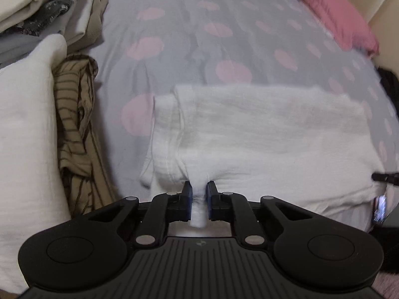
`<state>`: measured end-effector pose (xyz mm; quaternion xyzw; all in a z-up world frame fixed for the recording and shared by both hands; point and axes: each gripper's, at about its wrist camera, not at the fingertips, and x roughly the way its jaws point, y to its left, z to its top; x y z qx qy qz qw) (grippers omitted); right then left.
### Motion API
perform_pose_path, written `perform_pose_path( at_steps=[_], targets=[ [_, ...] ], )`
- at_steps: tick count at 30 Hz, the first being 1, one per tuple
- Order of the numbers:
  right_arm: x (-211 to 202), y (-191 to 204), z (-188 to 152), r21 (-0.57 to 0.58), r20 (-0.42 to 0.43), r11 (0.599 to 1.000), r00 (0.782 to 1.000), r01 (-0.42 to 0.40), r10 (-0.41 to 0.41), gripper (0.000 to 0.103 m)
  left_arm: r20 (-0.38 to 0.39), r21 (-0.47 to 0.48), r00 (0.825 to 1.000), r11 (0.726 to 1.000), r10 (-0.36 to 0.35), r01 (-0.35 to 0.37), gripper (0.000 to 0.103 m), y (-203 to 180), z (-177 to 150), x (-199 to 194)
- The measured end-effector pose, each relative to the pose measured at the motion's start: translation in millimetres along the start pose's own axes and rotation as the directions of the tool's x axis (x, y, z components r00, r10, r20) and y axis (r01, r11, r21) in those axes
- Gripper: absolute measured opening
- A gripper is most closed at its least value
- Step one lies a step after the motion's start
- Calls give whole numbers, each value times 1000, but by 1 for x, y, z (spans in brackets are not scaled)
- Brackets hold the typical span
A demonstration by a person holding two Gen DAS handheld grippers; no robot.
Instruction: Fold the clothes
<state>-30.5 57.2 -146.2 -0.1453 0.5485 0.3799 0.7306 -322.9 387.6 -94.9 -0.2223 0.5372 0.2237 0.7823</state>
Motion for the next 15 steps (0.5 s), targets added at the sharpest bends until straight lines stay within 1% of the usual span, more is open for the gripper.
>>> perform_pose_path(
  at_steps=[2, 3, 4, 5, 6, 7, 8, 10, 11, 12, 13, 15],
  targets=[
    [6, 6, -1, -40, -12, 998, 999, 41, -41, 17, -40, 33, 993, 994, 109, -108, 9, -3, -1, 15],
    [5, 7, -1, -55, -9, 997, 998, 54, -55, 23, -54, 49, 985, 985, 166, -164, 10, -3, -2, 22],
    [4, 8, -2, -71, -5, 995, 998, 67, -68, 28, -51, 30, 987, 988, 151, -149, 10, 0, -2, 19],
    [2, 9, -2, -82, 1, 994, 997, 75, -76, 28, -44, 7, 991, 992, 127, -127, 11, 4, -1, 16],
    [-4, 8, -1, -86, 13, 993, 997, 76, -75, 28, -37, -15, 994, 994, 103, -104, 16, 7, -1, 12],
    [-10, 8, 0, -90, 23, 993, 997, 76, -74, 28, -21, -36, 998, 997, 64, -65, 20, 11, 0, 5],
    [-16, 8, 3, -95, 33, 992, 997, 77, -74, 28, 0, -46, 999, 998, 33, -33, 26, 12, 2, -2],
    [-28, 7, 10, -107, 53, 991, 996, 75, -70, 29, 54, -28, 999, 1000, -1, 3, 39, 10, 8, -16],
    [-32, 8, 15, -114, 62, 991, 996, 66, -60, 29, 86, -6, 996, 1000, -14, 14, 54, 7, 12, -21],
    [-35, 9, 21, -120, 68, 991, 997, 54, -46, 30, 118, 17, 993, 1000, -27, 25, 61, 4, 17, -27],
    [-39, 10, 27, -127, 74, 991, 997, 41, -32, 32, 146, 41, 988, 999, -42, 36, 61, 1, 23, -31],
    [-43, 16, 40, -165, 86, 986, 996, 28, -14, 36, 162, 92, 985, 994, -67, 52, 62, -4, 35, -33]
  ],
)
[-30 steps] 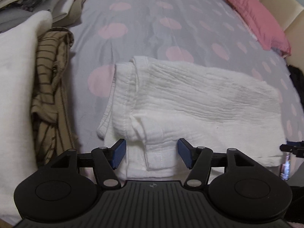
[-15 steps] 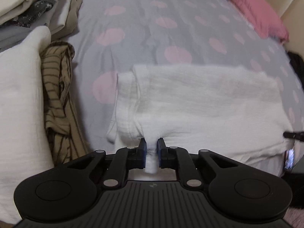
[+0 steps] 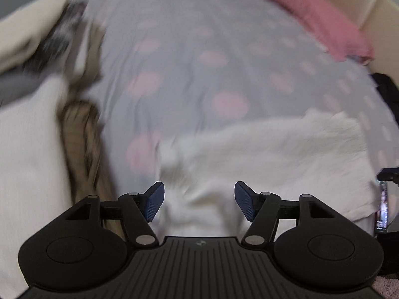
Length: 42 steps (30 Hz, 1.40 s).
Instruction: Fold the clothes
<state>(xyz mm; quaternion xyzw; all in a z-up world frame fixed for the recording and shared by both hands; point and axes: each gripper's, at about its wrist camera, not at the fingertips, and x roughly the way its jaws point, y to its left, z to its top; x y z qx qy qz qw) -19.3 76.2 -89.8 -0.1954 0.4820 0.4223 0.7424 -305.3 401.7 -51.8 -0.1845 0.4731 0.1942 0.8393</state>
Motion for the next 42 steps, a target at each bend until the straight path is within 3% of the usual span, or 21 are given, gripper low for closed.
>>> perform_pose_path(
  at_steps=[3, 6, 11, 13, 15, 19, 20, 21, 22, 23, 29, 34, 36, 38, 39, 41, 42],
  targets=[
    [-1, 11, 23, -84, 20, 996, 999, -23, 25, 45, 1, 112, 1000, 994, 1, -1, 62, -10, 17, 13],
    [5, 25, 44, -178, 38, 983, 998, -49, 57, 47, 8, 201, 1000, 979, 21, -22, 62, -13, 25, 30],
    [34, 46, 75, -276, 50, 957, 992, -95, 113, 55, -38, 269, 999, 963, -11, 20, 62, -18, 23, 55],
    [46, 52, 85, -249, 46, 959, 988, -133, 149, 55, -34, 292, 999, 956, -4, 14, 55, -19, 20, 62],
    [55, 62, 91, -266, 44, 951, 983, -161, 178, 55, -28, 291, 999, 956, -17, 25, 33, -17, 19, 63],
    [71, 76, 91, -348, 27, 920, 979, -182, 204, 54, -43, 237, 996, 967, -81, 89, 25, -9, 20, 62],
    [76, 77, 90, -360, 13, 915, 979, -183, 201, 52, -41, 236, 996, 967, -84, 91, 24, -8, 20, 61],
    [81, 77, 89, -366, -9, 911, 980, -189, 200, 38, -41, 236, 995, 967, -87, 94, 21, -8, 20, 60],
    [85, 75, 89, -358, -43, 912, 979, -202, 199, 8, -42, 235, 995, 967, -91, 99, 20, -9, 20, 59],
    [87, 73, 88, -352, -76, 911, 976, -217, 203, 1, -43, 234, 995, 967, -95, 103, 20, -9, 19, 57],
    [59, 64, 84, -382, -86, 884, 963, -268, 255, 1, -40, 185, 983, 965, -181, 186, 11, -8, 20, 40],
    [50, 56, 79, -359, -95, 900, 969, -246, 227, 5, -117, 175, 960, 946, -256, 274, 11, -14, 9, 33],
    [50, 53, 78, -349, -89, 911, 976, -218, 200, 6, -158, 176, 956, 946, -246, 272, 11, -19, 3, 39],
    [50, 50, 76, -340, -82, 921, 981, -191, 173, 7, -155, 207, 965, 948, -212, 242, 11, -25, -2, 42],
    [49, 48, 76, -334, -75, 925, 983, -182, 167, 10, -137, 220, 969, 947, -206, 232, 11, -27, -3, 40],
    [41, 46, 78, -329, -43, 928, 984, -177, 172, 30, -84, 227, 977, 950, -198, 212, 14, -26, -1, 33],
    [38, 46, 78, -337, -28, 926, 985, -170, 170, 39, -59, 232, 981, 953, -185, 194, 20, -26, 1, 30]
  ],
)
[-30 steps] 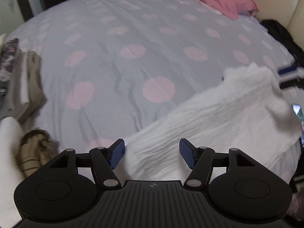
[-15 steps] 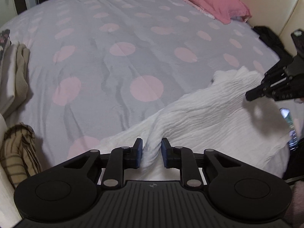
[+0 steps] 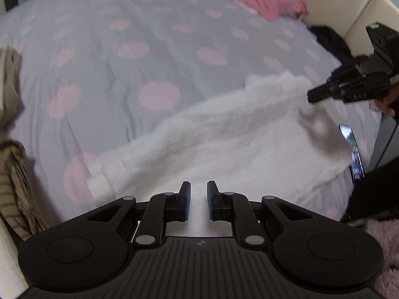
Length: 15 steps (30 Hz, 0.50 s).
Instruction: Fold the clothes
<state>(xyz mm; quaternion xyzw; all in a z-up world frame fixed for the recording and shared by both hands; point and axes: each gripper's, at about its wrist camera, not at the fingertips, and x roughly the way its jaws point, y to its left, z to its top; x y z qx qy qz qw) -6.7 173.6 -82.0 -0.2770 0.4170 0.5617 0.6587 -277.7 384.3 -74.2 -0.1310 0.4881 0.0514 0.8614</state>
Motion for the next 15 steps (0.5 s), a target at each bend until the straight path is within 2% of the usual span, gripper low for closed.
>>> perform_pose_path(
  at_steps=[1, 2, 3, 5, 6, 8, 9, 10, 13, 15],
  targets=[
    [-1, 0, 1, -21, 6, 1000, 1000, 10, -10, 39, 21, 4, 1000, 1000, 19, -20, 25, 0, 2, -3],
    [-3, 1, 2, -41, 12, 999, 1000, 20, -19, 39, 42, 13, 998, 999, 48, -48, 38, 1, 3, -4],
    [-3, 1, 3, -62, 17, 998, 999, 29, -28, 41, 64, 22, 995, 997, 77, -78, 56, 2, 4, -5],
    [0, -1, 4, -96, 21, 994, 999, 49, -47, 43, 101, 34, 987, 991, 128, -132, 63, 5, 7, -4],
    [2, -2, 5, -104, 25, 993, 998, 63, -61, 45, 105, 27, 985, 989, 139, -143, 63, 9, 8, -1],
    [7, -6, 7, -109, 47, 990, 995, 93, -89, 58, 86, -11, 987, 991, 135, -134, 63, 17, 11, 9],
    [9, -8, 8, -106, 60, 988, 993, 110, -104, 68, 72, -19, 989, 992, 126, -125, 63, 20, 11, 15],
    [12, -11, 8, -101, 67, 987, 991, 122, -116, 71, 54, -9, 990, 992, 129, -129, 63, 20, 10, 22],
    [23, -15, 7, -92, 58, 988, 991, 123, -118, 71, 9, 33, 987, 986, 162, -162, 59, 18, 8, 38],
    [29, -12, 4, -113, 57, 987, 993, 114, -108, 67, -3, 18, 988, 988, 152, -152, 37, 20, 8, 40]
  ],
)
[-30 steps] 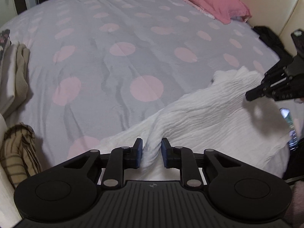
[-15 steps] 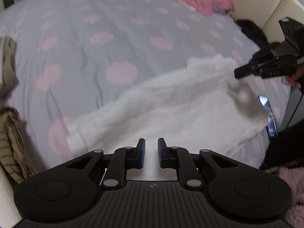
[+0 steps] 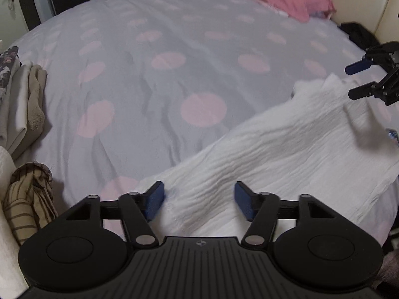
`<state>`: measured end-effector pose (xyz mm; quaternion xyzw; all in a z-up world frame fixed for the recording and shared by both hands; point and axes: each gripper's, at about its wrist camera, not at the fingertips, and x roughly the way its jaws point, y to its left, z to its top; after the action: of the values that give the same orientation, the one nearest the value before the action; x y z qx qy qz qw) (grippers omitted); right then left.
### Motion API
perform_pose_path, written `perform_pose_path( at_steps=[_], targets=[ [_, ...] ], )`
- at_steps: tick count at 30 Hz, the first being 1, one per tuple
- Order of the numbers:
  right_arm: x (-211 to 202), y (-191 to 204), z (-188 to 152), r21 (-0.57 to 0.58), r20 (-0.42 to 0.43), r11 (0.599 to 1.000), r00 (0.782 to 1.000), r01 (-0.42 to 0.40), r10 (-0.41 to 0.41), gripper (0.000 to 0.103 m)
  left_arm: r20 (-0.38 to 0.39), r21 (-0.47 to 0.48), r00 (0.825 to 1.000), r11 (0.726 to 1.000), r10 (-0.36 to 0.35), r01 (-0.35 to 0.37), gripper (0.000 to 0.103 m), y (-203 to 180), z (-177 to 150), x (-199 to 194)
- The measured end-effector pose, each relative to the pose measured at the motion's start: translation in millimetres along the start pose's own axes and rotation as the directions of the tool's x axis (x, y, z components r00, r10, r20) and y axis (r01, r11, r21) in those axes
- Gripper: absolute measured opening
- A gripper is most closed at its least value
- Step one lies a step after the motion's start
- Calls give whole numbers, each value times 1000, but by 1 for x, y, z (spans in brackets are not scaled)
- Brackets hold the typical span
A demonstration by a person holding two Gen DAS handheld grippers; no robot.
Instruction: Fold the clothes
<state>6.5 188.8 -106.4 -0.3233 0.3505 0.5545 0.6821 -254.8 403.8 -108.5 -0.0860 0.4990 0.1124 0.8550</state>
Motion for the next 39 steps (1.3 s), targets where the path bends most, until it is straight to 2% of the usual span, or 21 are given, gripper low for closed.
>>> perform_pose_path(
  at_steps=[2, 3, 4, 7, 11, 16, 18, 20, 23, 25, 27, 28, 29, 32, 36, 39],
  targets=[
    [4, 5, -3, -25, -1, 1000, 1000, -14, 14, 48, -1, -27, 1000, 999, -28, 28, 25, 4, 0, -1],
    [6, 7, -4, -33, -10, 999, 1000, -20, 20, 35, -1, -28, 999, 999, -40, 40, 20, 5, 0, -2],
    [7, 8, -5, -38, -24, 999, 999, -28, 27, 25, -1, -26, 999, 998, -52, 52, 17, 5, 0, -4],
    [6, 10, -6, -51, -51, 996, 997, -67, 65, 16, 7, -34, 995, 994, -102, 102, 11, 5, -2, -11],
    [-3, 17, -11, -89, -83, 990, 992, -106, 98, 14, 3, -23, 986, 986, -168, 168, 10, 1, -6, -24],
    [-3, 29, -28, -146, -174, 974, 974, -172, 146, 13, -86, 42, 976, 979, -198, 202, 10, -14, -17, -30],
    [2, 33, -37, -162, -210, 971, 967, -177, 141, 13, -139, 72, 967, 972, -213, 225, 10, -21, -22, -28],
    [7, 35, -45, -174, -240, 969, 962, -175, 131, 13, -203, 95, 948, 959, -245, 268, 10, -26, -26, -24],
    [13, 34, -52, -172, -263, 970, 957, -172, 123, 14, -197, 112, 942, 948, -272, 297, 16, -29, -27, -29],
    [13, 33, -54, -160, -261, 972, 957, -170, 125, 14, -200, 91, 919, 928, -340, 363, 25, -28, -26, -35],
    [13, 33, -55, -157, -260, 973, 958, -168, 123, 14, -210, 72, 885, 896, -416, 438, 42, -28, -28, -39],
    [13, 34, -55, -157, -260, 973, 958, -167, 122, 14, -213, 74, 873, 883, -439, 463, 44, -30, -29, -39],
    [13, 34, -55, -158, -260, 973, 958, -166, 121, 14, -217, 81, 868, 878, -446, 471, 45, -32, -29, -40],
    [12, 34, -57, -165, -260, 972, 958, -167, 120, 14, -223, 98, 864, 871, -452, 482, 45, -35, -30, -41],
    [11, 33, -57, -171, -259, 971, 958, -168, 120, 14, -187, 79, 871, 876, -455, 475, 45, -28, -26, -46],
    [11, 33, -58, -172, -259, 971, 959, -166, 118, 14, -154, 74, 884, 887, -441, 455, 45, -24, -21, -50]
  ],
)
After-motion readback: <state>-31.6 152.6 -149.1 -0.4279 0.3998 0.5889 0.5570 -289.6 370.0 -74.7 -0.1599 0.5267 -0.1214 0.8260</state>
